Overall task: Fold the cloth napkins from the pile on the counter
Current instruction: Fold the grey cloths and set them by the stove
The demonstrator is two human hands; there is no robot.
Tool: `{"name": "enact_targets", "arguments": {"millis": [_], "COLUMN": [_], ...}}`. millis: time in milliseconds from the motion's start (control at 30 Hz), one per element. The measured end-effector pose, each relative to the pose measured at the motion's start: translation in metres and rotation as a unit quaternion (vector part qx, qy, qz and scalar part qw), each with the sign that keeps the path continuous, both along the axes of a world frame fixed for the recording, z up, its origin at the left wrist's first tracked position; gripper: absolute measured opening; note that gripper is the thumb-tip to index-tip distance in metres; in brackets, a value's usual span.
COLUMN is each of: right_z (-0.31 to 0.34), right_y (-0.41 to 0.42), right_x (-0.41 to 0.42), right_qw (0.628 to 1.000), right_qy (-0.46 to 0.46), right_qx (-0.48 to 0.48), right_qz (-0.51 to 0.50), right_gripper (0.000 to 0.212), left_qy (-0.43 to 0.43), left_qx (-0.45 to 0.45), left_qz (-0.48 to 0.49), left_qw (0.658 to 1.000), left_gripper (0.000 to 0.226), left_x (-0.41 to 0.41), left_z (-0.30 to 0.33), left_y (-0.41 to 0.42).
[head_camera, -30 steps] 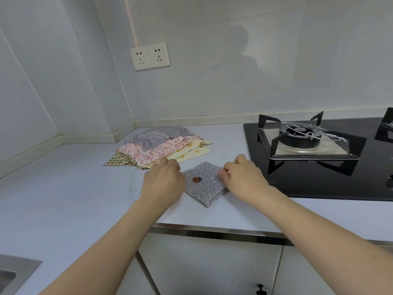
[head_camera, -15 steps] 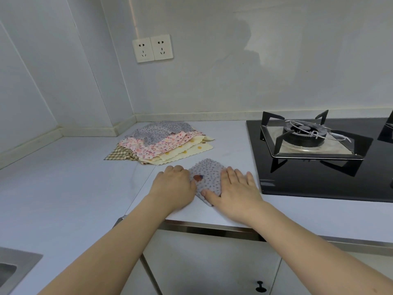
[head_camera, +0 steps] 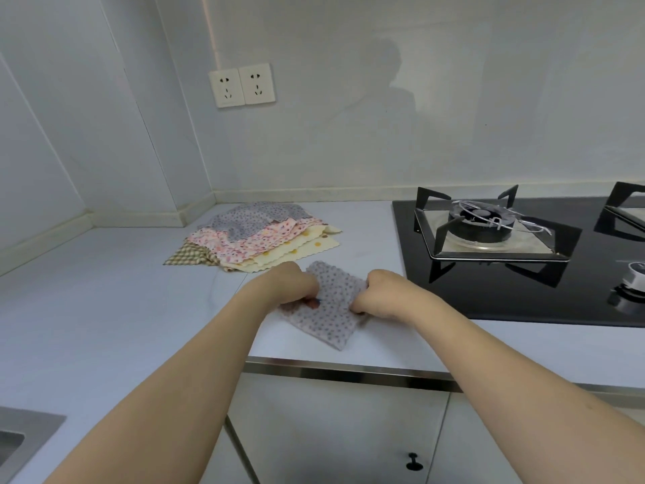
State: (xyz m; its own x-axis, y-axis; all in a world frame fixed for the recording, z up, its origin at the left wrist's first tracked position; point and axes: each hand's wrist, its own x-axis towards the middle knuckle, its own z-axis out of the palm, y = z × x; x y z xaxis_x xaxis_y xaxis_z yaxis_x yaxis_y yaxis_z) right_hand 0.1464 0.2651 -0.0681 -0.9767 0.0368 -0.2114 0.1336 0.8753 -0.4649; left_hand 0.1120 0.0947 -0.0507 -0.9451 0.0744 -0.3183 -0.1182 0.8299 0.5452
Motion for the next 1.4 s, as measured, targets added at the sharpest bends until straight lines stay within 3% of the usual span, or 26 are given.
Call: {"name": "enact_targets", "arguments": {"millis": [100,200,267,333,433,533,633,733,800,933,1133,1400], "right_z": [-0.005,-0.003,0.003,0.011,0.024,0.031,0.028,0.021,0.025,0.065,0.15,0.21], "right_y": [0.003,0.007,0.009,0.011,0.014,0.018,0.019,0.014,0.013,0.015,0.036,0.126], "right_x": [0.007,0.011,0.009,0.007,-0.001,-0.025,-0.061,-0.096,-0.114,-0.119,-0.09,-0.053], "right_qw": [0.98,0.894,0.838,0.815,0.803,0.772,0.751,0.787,0.799,0.809,0.835,0.822], "right_qy": [0.02,0.02,0.019,0.015,0.018,0.016,-0.015,-0.047,-0.04,-0.024,0.069,0.121], "right_qx": [-0.196,-0.439,-0.534,-0.568,-0.586,-0.625,-0.641,-0.582,-0.554,-0.524,-0.46,-0.425], "right_qz": [-0.016,-0.08,-0.107,-0.112,-0.108,-0.118,-0.158,-0.201,-0.229,-0.266,-0.293,-0.361], "right_gripper": [0.024,0.047,0.051,0.049,0.037,0.026,0.019,0.034,0.04,0.047,0.038,0.04], "left_qy": [0.016,0.019,-0.009,-0.043,-0.023,0.087,0.219,0.311,0.304,0.257,0.158,0.099], "left_qx": [0.123,0.191,0.251,0.315,0.38,0.413,0.337,0.203,0.179,0.235,0.298,0.37], "left_qz": [0.038,0.07,0.099,0.115,0.123,0.132,0.08,0.043,0.038,0.076,0.104,0.101], "left_qw": [0.992,0.979,0.963,0.941,0.917,0.897,0.912,0.927,0.935,0.934,0.935,0.918], "left_gripper": [0.014,0.006,0.01,0.019,0.032,0.04,0.034,0.024,0.023,0.035,0.037,0.04], "left_x": [0.015,0.028,0.035,0.038,0.022,-0.008,-0.041,-0.072,-0.089,-0.091,-0.065,-0.038], "left_z": [-0.003,-0.002,0.003,0.01,0.011,0.004,-0.002,-0.004,0.004,0.043,0.135,0.193], "left_y": [-0.008,-0.011,-0.008,-0.001,0.011,0.022,0.031,0.04,0.047,0.059,0.087,0.18]}}
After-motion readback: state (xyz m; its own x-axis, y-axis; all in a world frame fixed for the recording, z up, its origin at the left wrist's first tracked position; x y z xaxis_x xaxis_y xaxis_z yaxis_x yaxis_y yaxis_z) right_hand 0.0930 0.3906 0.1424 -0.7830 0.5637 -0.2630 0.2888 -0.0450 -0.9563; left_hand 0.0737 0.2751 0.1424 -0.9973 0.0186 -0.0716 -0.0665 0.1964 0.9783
